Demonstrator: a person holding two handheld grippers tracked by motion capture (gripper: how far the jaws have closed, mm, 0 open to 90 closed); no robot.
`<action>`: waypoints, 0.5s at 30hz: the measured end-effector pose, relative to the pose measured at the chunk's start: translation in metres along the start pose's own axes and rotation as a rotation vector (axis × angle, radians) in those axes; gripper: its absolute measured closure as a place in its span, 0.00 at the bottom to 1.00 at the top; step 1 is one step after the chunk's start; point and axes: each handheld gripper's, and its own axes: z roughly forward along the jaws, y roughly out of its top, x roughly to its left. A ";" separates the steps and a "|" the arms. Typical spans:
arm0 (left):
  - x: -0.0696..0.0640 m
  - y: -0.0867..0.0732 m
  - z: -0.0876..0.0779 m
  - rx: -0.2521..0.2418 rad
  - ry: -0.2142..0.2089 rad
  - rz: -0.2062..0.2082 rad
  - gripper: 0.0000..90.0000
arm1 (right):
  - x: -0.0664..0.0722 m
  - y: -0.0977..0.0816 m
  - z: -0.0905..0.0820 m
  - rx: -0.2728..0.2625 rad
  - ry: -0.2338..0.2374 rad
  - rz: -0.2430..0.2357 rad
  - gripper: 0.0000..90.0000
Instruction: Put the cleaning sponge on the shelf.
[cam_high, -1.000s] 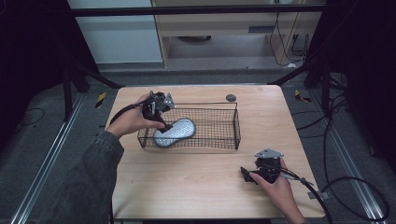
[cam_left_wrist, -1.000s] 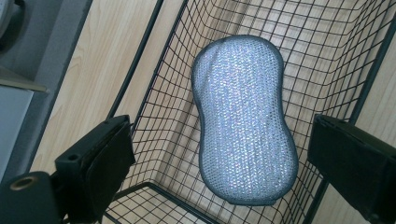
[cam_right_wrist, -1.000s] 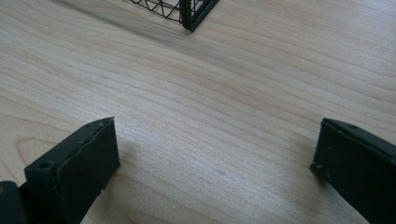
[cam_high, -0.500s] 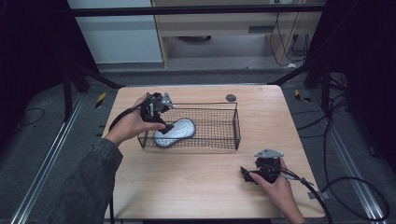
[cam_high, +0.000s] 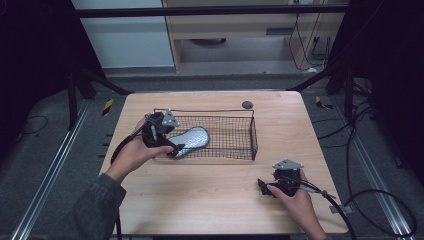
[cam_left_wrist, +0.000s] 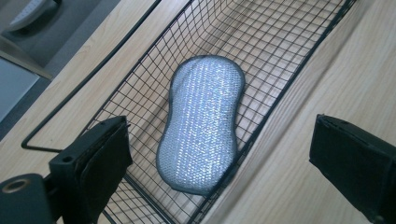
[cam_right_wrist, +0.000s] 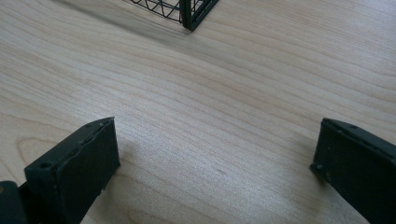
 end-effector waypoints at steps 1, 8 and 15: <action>0.000 0.000 0.000 0.000 0.000 0.000 0.05 | 0.000 0.000 0.000 0.000 0.000 0.001 0.00; -0.021 -0.026 -0.012 -0.036 0.016 -0.032 0.06 | 0.000 0.000 0.000 0.001 0.002 0.003 0.00; -0.034 -0.045 -0.014 -0.042 0.030 -0.054 0.06 | 0.000 0.000 0.000 0.001 0.001 0.002 0.00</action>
